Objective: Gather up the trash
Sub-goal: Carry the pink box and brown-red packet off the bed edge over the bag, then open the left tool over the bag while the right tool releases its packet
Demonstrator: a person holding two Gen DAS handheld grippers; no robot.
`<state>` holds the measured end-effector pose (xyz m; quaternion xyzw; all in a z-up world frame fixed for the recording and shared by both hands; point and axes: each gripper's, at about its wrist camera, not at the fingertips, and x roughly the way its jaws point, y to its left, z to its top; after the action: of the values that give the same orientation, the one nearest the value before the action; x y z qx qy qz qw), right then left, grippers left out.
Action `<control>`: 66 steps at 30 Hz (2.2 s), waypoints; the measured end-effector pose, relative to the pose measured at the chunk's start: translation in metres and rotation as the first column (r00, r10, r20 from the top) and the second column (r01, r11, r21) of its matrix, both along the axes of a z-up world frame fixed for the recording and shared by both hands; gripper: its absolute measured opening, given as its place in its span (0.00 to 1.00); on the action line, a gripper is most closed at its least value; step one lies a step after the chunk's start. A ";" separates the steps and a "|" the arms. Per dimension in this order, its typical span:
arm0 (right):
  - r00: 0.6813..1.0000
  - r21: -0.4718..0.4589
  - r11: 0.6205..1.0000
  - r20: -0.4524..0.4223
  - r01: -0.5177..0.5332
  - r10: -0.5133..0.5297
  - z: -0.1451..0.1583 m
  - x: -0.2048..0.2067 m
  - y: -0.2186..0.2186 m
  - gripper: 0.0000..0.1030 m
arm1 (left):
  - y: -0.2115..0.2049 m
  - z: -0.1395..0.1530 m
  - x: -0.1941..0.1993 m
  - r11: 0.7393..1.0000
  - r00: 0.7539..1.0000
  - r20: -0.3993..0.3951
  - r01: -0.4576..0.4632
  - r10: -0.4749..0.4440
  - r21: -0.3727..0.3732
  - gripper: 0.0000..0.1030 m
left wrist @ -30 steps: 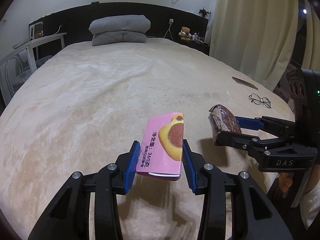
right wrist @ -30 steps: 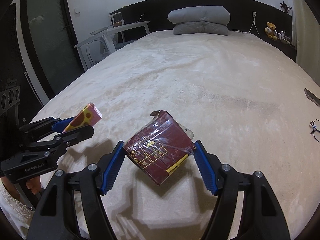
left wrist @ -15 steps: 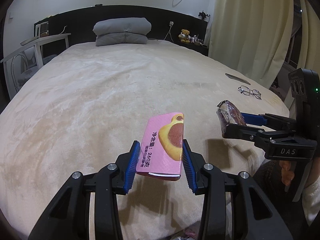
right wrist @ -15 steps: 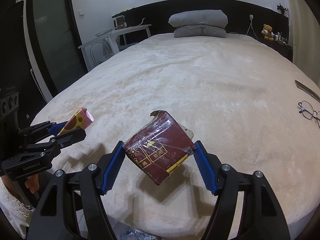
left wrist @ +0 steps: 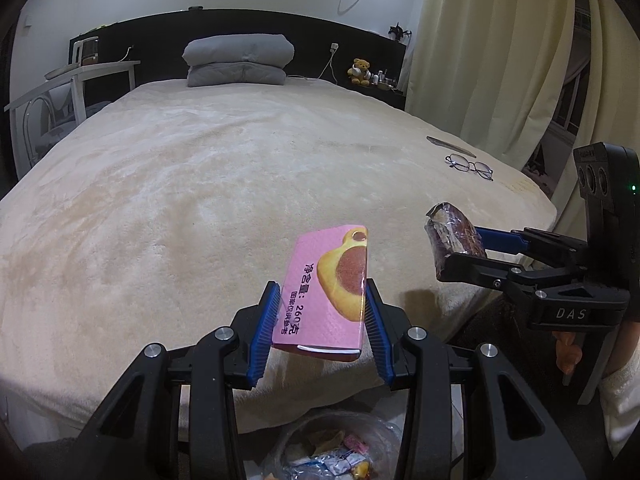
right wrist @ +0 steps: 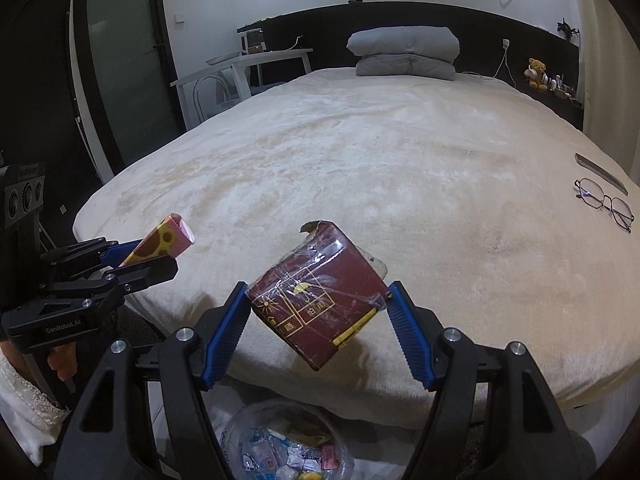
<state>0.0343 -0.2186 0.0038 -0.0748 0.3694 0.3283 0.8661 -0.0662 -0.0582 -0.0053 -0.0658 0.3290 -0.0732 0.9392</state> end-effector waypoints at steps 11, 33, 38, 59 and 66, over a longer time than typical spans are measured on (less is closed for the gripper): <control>0.996 0.007 1.000 -0.081 -0.023 0.024 -0.017 -0.037 -0.015 0.67 | -0.021 -0.016 -0.041 0.999 0.997 -0.063 0.038 -0.038 -0.011 0.40; 0.879 -0.138 0.990 -0.475 -0.024 -0.045 -0.121 -0.030 -0.003 0.67 | -0.044 -0.148 -0.015 0.993 0.788 -0.605 0.108 -0.113 -0.044 0.40; 0.832 -0.214 0.976 -0.548 -0.042 -0.084 -0.157 -0.023 0.003 0.67 | -0.041 -0.194 0.001 0.993 0.704 -0.701 0.063 -0.114 -0.098 0.40; 0.564 -0.428 0.895 -0.774 -0.128 -0.290 -0.312 -0.011 0.008 0.67 | -0.050 -0.335 0.021 0.990 0.433 -0.891 0.064 -0.138 -0.122 0.40; 0.522 -0.460 0.870 -0.793 -0.177 -0.314 -0.340 -0.017 0.007 0.67 | -0.047 -0.359 0.018 0.992 0.368 -0.921 0.082 -0.123 -0.100 0.40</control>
<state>0.0173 -0.2113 -0.3364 -0.1054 0.8163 0.1823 0.5379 -0.0479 -0.1053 -0.3638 -0.0924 0.7993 -0.0880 0.5872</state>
